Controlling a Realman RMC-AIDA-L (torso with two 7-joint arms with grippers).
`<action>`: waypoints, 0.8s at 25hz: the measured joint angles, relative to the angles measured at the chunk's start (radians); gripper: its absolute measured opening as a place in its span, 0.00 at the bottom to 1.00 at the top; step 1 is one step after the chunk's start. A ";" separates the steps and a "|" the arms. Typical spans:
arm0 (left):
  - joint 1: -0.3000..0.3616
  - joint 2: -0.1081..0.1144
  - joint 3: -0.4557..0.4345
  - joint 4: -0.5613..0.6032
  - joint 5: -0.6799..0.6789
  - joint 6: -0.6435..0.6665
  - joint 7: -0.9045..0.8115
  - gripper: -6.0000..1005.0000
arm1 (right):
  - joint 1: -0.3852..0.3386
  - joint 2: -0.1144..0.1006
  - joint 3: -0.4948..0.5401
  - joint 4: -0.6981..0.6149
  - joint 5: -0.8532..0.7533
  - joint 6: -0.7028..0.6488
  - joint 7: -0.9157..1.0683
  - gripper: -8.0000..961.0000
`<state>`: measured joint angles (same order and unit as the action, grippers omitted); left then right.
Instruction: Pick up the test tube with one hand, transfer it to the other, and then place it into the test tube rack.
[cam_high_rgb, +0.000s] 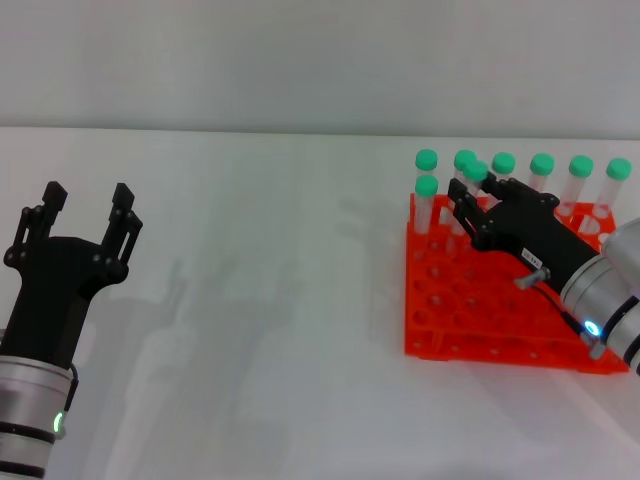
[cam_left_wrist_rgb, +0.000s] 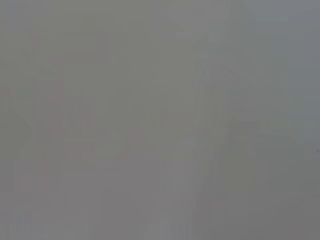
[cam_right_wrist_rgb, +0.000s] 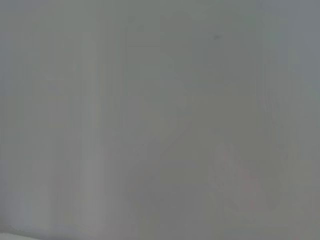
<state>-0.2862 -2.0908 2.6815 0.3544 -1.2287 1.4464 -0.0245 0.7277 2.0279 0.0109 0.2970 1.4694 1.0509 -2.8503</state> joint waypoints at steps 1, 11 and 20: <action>0.000 0.000 0.000 0.000 0.000 0.000 0.000 0.73 | -0.002 0.000 0.003 0.001 -0.001 0.001 0.000 0.25; -0.001 0.000 0.000 -0.005 0.000 0.000 0.000 0.73 | -0.050 0.000 -0.003 0.001 -0.002 0.080 0.008 0.61; -0.006 0.001 -0.010 -0.010 -0.007 0.000 0.000 0.73 | -0.201 -0.003 0.000 -0.011 0.001 0.289 0.016 0.81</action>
<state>-0.2921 -2.0897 2.6713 0.3442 -1.2357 1.4466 -0.0246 0.5262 2.0252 0.0113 0.2864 1.4700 1.3397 -2.8346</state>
